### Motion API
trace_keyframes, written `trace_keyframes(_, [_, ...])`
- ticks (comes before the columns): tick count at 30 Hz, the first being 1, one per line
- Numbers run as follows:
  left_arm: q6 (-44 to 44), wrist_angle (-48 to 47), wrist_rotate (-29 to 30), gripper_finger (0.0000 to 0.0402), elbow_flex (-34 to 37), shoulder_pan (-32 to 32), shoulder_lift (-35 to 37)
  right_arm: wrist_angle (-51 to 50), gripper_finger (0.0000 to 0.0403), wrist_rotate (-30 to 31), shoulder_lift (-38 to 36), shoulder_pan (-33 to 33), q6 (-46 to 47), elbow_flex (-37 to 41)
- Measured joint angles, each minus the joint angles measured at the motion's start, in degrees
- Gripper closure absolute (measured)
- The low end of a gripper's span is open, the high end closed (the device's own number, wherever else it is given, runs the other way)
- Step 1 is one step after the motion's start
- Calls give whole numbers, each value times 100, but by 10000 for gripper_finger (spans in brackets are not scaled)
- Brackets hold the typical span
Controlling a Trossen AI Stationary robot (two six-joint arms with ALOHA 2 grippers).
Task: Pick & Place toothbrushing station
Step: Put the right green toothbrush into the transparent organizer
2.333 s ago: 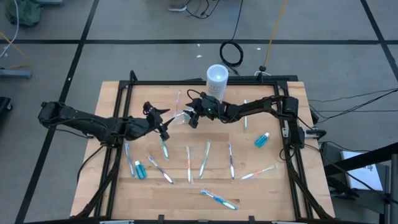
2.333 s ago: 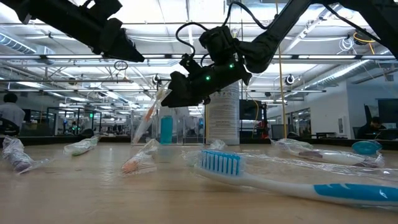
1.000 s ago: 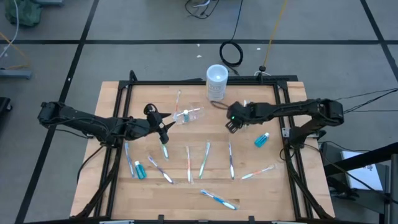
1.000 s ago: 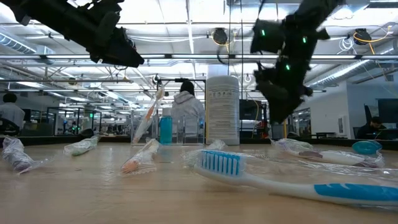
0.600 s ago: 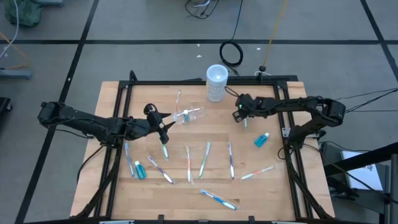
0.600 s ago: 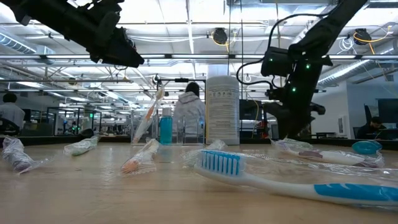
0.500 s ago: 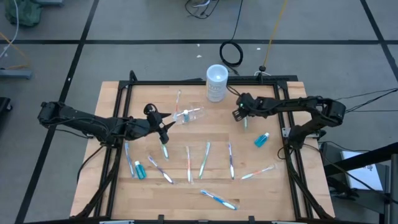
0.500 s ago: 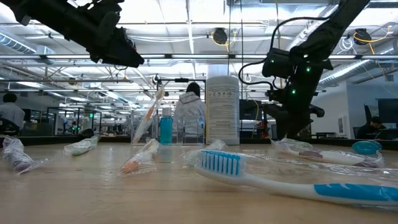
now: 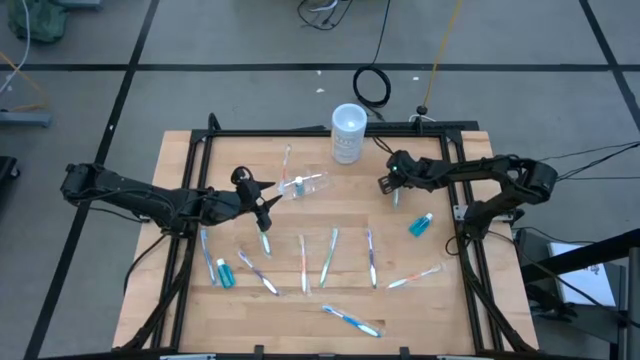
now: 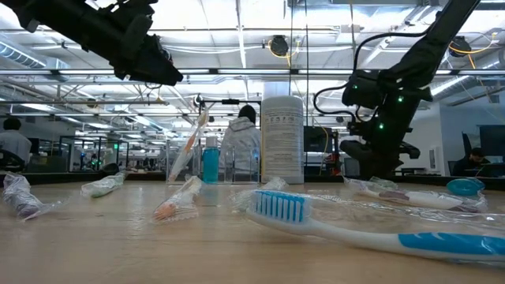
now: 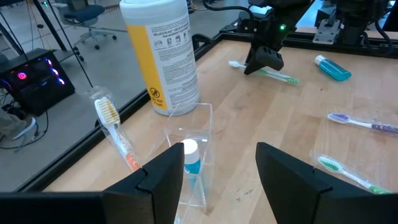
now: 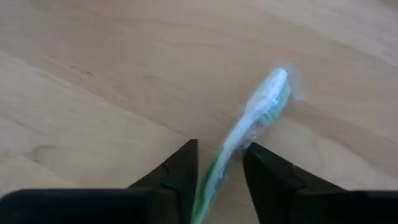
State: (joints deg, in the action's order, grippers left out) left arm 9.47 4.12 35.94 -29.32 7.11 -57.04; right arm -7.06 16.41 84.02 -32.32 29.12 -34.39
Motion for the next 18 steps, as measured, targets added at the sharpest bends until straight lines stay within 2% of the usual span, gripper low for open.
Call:
trace_keyframes(7, [-24,0,0,195,0,-2,0,81,383,-347,-10,41,14,44])
trace_keyframes(10, [-28,0,0,195,0,-2,0,271,388,-451,-4,117,-11,56])
trace_keyframes(14, [-27,0,0,195,0,-1,0,647,376,-1148,-86,320,23,70])
trace_keyframes(18, [-27,7,-1,195,-2,0,0,1134,390,-1550,-314,657,-38,70])
